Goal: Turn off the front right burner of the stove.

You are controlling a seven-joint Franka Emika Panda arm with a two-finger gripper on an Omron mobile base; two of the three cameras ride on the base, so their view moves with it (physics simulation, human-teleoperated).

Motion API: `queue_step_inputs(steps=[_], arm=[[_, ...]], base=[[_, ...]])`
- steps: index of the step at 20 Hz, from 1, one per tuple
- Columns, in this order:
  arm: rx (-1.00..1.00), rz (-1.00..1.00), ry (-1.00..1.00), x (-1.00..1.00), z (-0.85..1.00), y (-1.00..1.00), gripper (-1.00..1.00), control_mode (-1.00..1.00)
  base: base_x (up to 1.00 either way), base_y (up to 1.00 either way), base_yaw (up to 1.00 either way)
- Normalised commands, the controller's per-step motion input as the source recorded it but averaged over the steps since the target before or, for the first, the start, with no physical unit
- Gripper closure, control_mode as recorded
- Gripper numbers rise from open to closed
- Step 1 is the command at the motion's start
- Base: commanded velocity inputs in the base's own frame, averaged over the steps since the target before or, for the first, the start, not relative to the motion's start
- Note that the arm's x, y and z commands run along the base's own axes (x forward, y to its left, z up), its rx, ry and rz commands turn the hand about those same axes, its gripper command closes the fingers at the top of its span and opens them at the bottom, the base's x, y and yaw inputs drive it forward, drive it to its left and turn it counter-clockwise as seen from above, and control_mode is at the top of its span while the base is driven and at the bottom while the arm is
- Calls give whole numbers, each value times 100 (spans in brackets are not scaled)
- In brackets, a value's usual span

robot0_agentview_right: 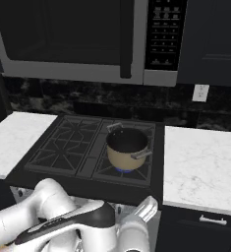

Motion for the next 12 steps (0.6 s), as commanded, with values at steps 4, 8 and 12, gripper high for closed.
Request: queue_step_inputs(steps=[4,8,12], arm=[[37,2,9,15,-66,-70,-100,-100],[41,8,2,4,-61,-60,-100,-100],[51,11,-10,0,-57,-41,-100,-100]], base=[[0,0,0],[0,0,0],[0,0,0]])
